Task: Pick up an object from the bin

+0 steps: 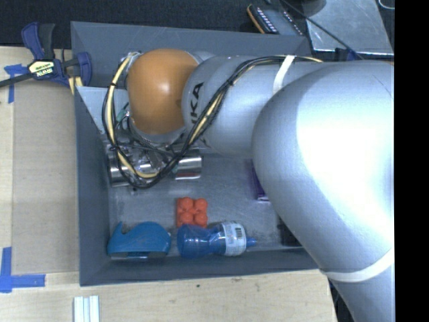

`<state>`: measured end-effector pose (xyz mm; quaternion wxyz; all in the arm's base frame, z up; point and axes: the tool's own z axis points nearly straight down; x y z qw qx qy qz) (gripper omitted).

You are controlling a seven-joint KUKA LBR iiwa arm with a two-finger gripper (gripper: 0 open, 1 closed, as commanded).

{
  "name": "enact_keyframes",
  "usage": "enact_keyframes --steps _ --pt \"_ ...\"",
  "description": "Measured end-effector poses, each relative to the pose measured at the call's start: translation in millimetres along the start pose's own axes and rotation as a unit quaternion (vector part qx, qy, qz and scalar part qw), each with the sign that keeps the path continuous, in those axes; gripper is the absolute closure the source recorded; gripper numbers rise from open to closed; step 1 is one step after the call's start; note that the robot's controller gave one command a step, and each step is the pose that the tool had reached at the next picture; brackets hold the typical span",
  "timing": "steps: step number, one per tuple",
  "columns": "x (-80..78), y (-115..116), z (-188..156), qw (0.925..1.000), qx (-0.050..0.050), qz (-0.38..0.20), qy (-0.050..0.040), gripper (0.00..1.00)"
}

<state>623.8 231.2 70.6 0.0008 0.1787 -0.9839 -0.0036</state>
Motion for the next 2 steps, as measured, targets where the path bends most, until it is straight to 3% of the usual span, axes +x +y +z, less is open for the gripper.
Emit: enact_keyframes --steps 2 --pt "1.8 -0.1 -4.7 1.0 0.0 0.0 0.0022 1.0"
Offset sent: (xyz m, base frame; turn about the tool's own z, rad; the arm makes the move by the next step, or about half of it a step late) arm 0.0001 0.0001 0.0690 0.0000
